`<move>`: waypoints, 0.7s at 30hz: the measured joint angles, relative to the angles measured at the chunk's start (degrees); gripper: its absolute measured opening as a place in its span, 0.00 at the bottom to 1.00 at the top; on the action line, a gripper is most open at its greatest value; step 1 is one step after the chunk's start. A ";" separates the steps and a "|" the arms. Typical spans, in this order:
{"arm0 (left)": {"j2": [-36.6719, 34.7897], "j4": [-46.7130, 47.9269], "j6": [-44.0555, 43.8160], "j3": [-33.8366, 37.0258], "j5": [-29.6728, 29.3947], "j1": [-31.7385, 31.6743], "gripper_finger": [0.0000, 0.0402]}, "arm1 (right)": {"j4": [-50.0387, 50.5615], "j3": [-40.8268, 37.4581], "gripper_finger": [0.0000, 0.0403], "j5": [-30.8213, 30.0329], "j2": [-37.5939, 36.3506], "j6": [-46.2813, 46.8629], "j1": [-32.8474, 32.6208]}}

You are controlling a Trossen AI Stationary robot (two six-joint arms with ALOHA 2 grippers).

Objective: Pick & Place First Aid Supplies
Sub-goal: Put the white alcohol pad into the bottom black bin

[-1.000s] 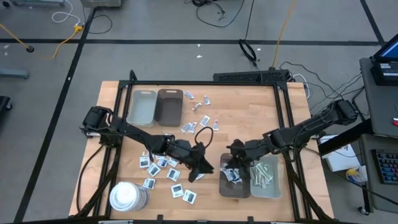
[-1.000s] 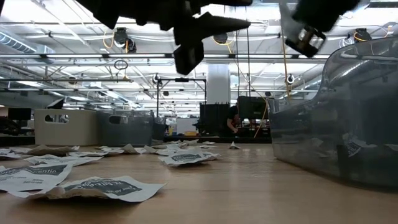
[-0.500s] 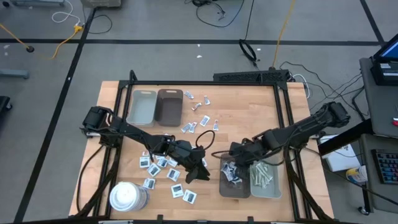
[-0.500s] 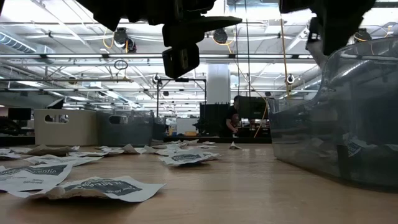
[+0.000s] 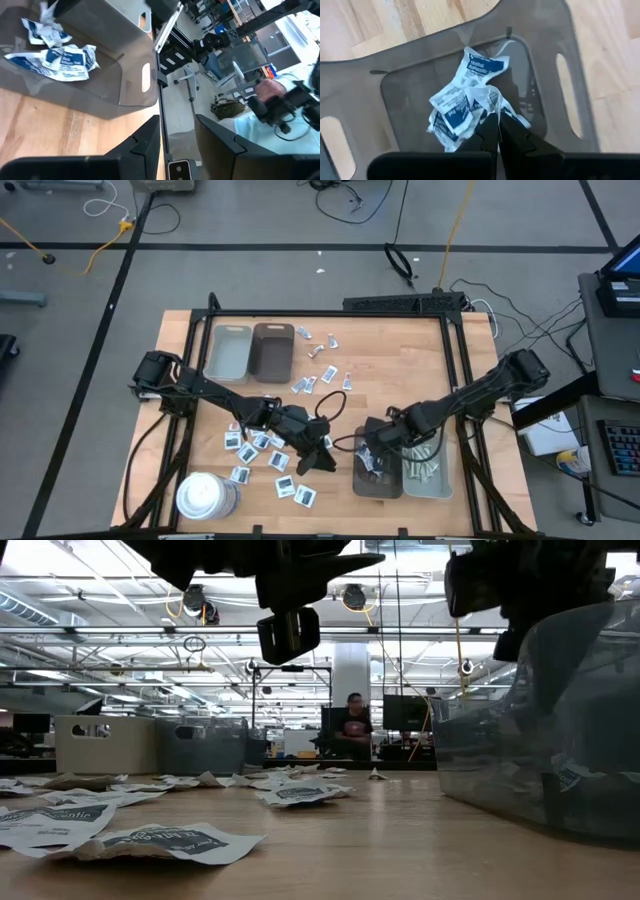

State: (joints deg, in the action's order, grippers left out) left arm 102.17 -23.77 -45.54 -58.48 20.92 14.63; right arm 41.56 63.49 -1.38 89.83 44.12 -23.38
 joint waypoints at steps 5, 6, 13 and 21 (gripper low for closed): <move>0.00 0.00 -0.58 0.00 0.58 0.00 0.29 | -3.73 -1.67 0.02 1.56 0.04 -0.50 0.00; 0.00 0.00 -0.79 0.00 1.09 0.00 0.29 | -3.71 -1.67 0.04 1.91 0.04 -1.03 0.00; 0.00 0.00 -0.86 0.00 3.24 0.00 0.29 | -3.55 -1.73 0.32 6.17 0.00 -1.14 0.80; -0.49 4.36 5.10 0.00 5.26 -1.46 0.29 | -3.62 -1.75 0.54 5.92 -0.44 -0.52 0.75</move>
State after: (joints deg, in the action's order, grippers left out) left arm 101.68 -19.41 -40.44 -58.48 26.18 13.18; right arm 37.94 61.73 4.54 89.39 43.60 -22.63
